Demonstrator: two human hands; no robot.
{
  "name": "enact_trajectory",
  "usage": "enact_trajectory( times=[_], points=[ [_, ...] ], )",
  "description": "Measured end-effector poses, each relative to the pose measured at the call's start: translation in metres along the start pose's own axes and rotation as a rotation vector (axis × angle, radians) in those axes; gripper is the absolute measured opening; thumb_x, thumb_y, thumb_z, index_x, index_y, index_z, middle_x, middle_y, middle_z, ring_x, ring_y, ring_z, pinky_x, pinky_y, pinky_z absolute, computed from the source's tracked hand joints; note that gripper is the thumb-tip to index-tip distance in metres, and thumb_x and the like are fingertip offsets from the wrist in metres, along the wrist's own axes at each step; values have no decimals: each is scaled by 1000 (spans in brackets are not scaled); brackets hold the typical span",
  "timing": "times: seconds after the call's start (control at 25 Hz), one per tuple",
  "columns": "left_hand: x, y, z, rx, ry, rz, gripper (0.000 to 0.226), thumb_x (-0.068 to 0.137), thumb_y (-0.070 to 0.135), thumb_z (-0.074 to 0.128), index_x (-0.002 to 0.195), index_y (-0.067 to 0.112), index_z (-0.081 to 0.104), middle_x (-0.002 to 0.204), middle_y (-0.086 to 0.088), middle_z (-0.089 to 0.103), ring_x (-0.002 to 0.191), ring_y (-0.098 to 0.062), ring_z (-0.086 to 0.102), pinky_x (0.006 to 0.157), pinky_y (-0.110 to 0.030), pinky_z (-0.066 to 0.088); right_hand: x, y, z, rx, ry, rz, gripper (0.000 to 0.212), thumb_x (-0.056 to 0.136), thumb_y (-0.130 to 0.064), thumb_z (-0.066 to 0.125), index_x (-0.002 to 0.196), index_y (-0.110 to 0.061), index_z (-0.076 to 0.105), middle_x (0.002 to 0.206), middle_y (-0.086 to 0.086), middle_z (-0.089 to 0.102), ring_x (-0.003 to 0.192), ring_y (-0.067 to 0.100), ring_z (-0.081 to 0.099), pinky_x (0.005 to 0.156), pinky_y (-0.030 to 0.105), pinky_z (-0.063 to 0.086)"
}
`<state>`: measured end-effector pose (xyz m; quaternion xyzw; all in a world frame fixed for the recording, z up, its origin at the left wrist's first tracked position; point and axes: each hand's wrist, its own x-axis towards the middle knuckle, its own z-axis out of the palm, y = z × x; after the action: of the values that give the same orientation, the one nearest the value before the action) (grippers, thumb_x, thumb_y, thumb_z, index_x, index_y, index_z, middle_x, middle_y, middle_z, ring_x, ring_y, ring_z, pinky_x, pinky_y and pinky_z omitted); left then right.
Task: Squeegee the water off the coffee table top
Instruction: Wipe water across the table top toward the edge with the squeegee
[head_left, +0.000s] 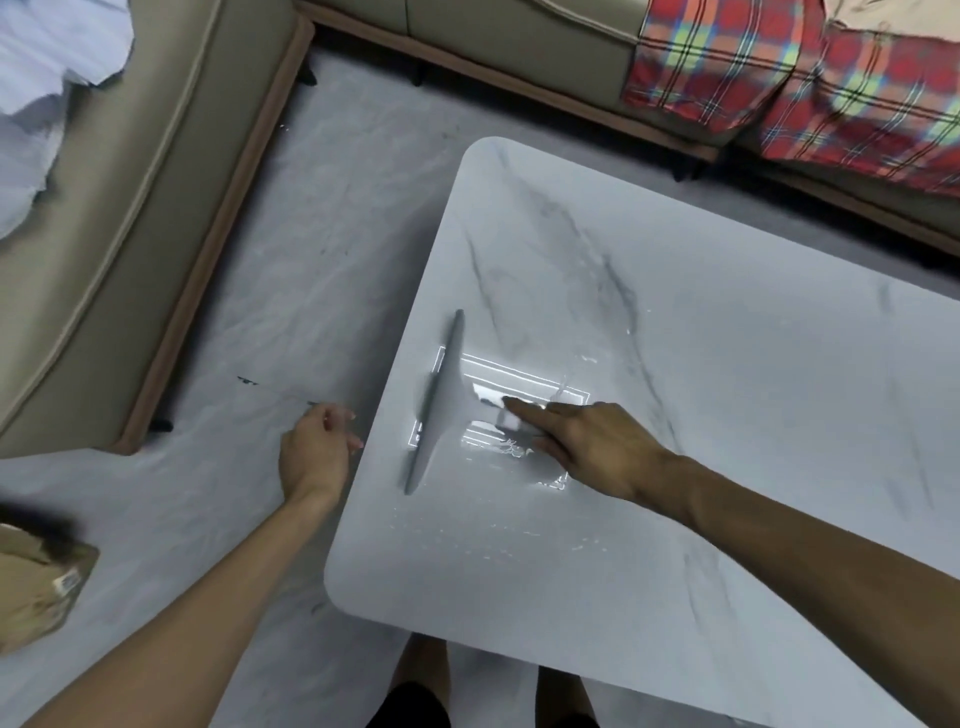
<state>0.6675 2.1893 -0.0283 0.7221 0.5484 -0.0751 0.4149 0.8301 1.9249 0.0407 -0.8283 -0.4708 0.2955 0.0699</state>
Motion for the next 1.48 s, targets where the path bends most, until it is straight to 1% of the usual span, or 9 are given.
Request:
enact_trajectory(
  times=[0.2,0.32,0.4,0.56,0.72,0.92,1.12,1.36,1.48],
  points=[
    [3,-20,-8,57,-66,-15,30,95,20,45,121,16,58,120,-9,65,108,-28,60,91,-31,44,57,-61,43,-119,-126,-123,49,102,-32,32,151,-38,22,110,4,59,87,34,60,62,33,33],
    [-4,-21,0,78,-216,-26,42,91,10,45,133,17,49,129,-5,58,103,-18,54,84,-24,38,30,-36,52,-99,-87,-84,53,102,-29,32,150,-43,15,119,3,58,91,35,62,61,34,39],
    [-12,-20,7,48,-331,-43,47,88,7,48,134,19,47,124,-2,58,95,-14,52,73,-23,39,-1,-14,48,-47,-87,-41,59,101,-29,34,148,-52,7,121,-3,58,86,32,65,62,33,45],
    [-16,-18,11,55,-399,-29,53,81,5,49,130,23,47,107,6,59,90,-18,56,70,-27,45,-74,30,43,-67,-88,111,60,100,-33,40,143,-58,7,81,-11,48,65,27,60,54,31,42],
    [-16,-21,5,-14,-361,-62,45,82,6,52,125,19,51,110,6,58,93,-15,55,71,-24,42,-114,45,34,-108,-129,240,48,99,-45,31,145,-54,19,92,-13,58,77,22,63,67,38,53],
    [-29,-46,-13,-32,-112,-99,31,84,11,55,113,22,58,101,4,61,88,-16,56,74,-23,42,-35,-30,36,-21,-90,-48,43,100,-50,26,143,-56,21,118,-15,62,97,22,64,71,33,49],
    [-44,-87,-31,-68,79,-143,20,81,6,66,97,18,67,91,-7,70,84,-22,64,80,-28,50,47,-91,62,-244,-163,-292,41,103,-44,26,143,-46,35,114,-5,64,98,29,63,70,32,39],
    [-89,-105,-6,-109,53,-151,20,88,0,52,94,10,69,79,-6,68,70,-21,63,69,-24,50,-1,-29,60,-123,-106,-56,40,101,-44,26,140,-49,36,105,-2,65,94,30,63,75,39,50],
    [-106,-105,5,-71,42,-159,24,92,7,45,100,12,68,89,-8,67,81,-27,62,76,-30,50,-48,5,61,-61,-70,114,38,101,-44,25,136,-49,38,97,-5,67,88,29,63,71,37,50]
  ],
)
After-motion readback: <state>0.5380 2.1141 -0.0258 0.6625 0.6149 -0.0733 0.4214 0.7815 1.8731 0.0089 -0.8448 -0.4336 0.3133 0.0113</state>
